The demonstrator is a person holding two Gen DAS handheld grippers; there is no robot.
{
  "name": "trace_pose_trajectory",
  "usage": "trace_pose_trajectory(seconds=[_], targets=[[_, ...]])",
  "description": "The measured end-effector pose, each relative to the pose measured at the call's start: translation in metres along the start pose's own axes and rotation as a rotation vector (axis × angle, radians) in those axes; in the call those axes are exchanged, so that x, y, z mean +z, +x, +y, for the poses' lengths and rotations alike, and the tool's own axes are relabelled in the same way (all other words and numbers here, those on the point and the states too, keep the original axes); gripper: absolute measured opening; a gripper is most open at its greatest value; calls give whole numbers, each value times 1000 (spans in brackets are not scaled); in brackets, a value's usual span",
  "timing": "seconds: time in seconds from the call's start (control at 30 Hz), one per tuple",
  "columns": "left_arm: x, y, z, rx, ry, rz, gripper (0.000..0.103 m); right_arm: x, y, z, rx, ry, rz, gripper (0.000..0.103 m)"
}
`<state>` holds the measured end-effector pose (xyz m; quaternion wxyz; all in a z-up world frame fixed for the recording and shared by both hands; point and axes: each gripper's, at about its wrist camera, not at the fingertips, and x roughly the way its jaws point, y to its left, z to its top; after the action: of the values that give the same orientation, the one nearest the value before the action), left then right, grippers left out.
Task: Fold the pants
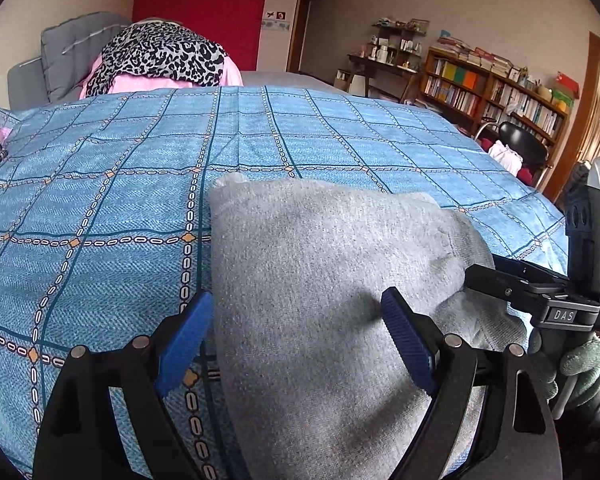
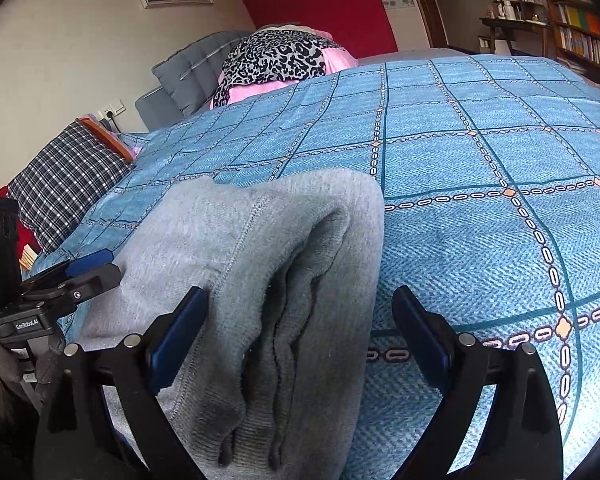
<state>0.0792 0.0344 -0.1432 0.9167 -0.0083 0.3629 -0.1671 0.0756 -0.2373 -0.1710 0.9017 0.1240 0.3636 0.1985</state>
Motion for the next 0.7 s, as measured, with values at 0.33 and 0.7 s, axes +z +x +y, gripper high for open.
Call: trace_pose_trajectory(seconds=[0.33,0.7], targets=[[3,13,12,-55,-39,69,85,9,12,-10,68,44,81,95],[12,27,38,-191,-150,164,88,22,19,-15,124,74,141,95]])
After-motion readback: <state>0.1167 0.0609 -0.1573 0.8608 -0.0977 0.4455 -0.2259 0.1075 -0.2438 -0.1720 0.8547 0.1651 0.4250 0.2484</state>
